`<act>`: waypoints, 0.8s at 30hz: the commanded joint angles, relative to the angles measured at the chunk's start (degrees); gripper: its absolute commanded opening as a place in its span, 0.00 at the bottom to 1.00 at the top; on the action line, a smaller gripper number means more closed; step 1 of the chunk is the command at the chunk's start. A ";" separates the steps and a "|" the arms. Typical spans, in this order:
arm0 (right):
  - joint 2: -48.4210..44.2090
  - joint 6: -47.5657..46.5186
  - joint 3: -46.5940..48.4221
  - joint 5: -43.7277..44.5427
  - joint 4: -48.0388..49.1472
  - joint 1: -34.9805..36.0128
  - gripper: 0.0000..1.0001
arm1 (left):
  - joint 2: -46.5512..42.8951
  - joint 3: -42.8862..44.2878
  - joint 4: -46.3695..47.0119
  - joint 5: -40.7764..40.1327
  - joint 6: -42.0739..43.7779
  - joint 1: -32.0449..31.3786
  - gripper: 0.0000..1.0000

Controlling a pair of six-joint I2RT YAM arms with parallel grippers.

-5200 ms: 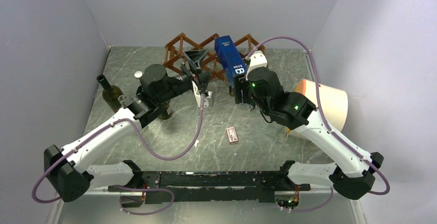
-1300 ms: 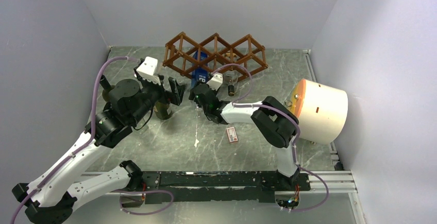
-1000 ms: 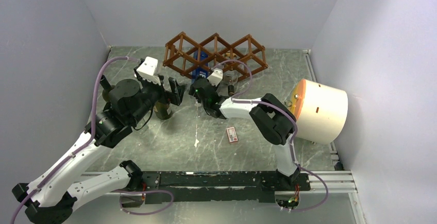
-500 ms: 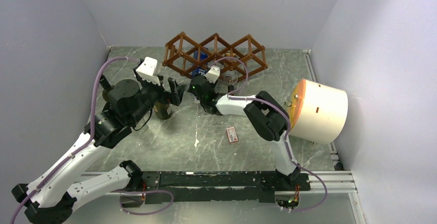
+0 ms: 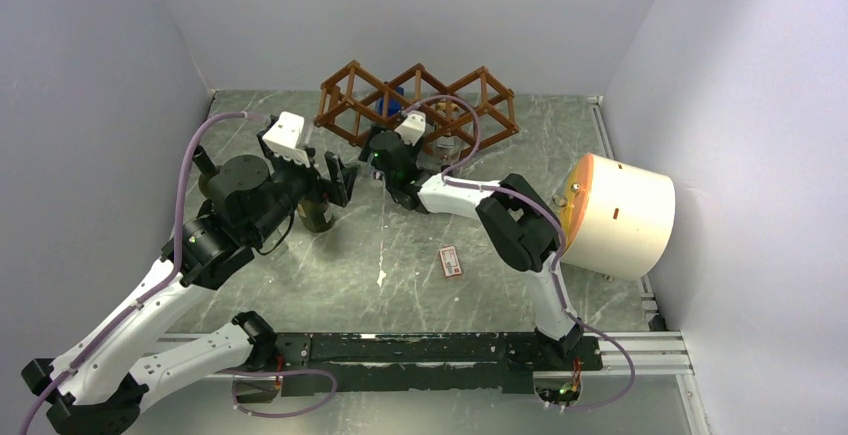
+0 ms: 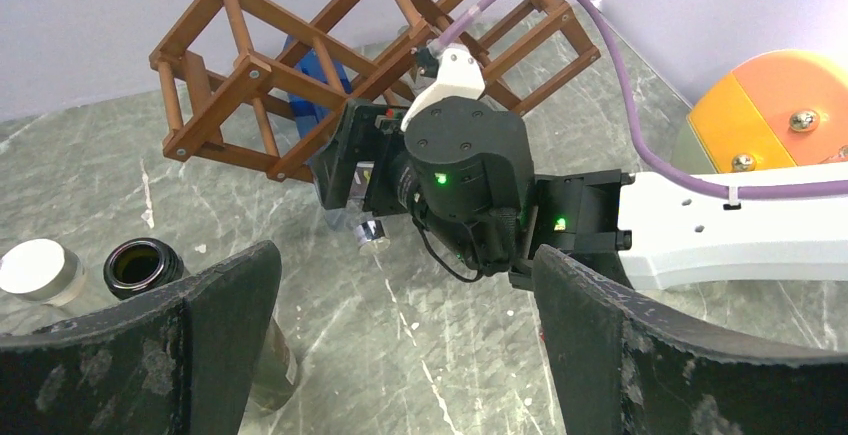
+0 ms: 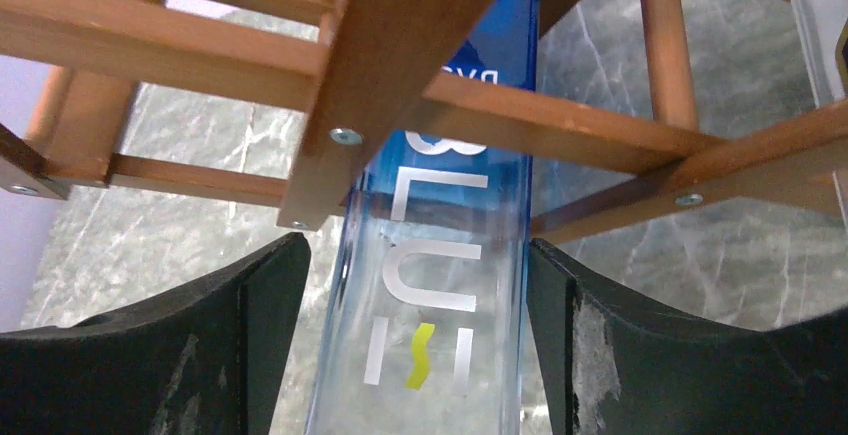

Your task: Put the wine bottle on the wine rack

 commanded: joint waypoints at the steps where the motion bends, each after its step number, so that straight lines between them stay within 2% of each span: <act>1: -1.39 -1.88 1.74 2.70 6.75 -0.22 0.83 | -0.59 1.13 -0.90 -1.28 0.93 0.12 1.00; 4: -3.36 -2.01 -0.16 2.08 8.03 -0.14 0.85 | -1.13 1.24 -0.75 -2.09 0.85 0.14 1.00; 13: -11.89 -2.63 -2.21 1.74 2.39 -0.24 0.86 | -2.27 1.72 0.08 -2.76 1.49 0.07 1.00; 24: -28.69 -7.56 -6.46 -3.27 -18.31 -1.15 0.81 | -2.53 1.20 0.77 -2.67 1.62 0.13 1.00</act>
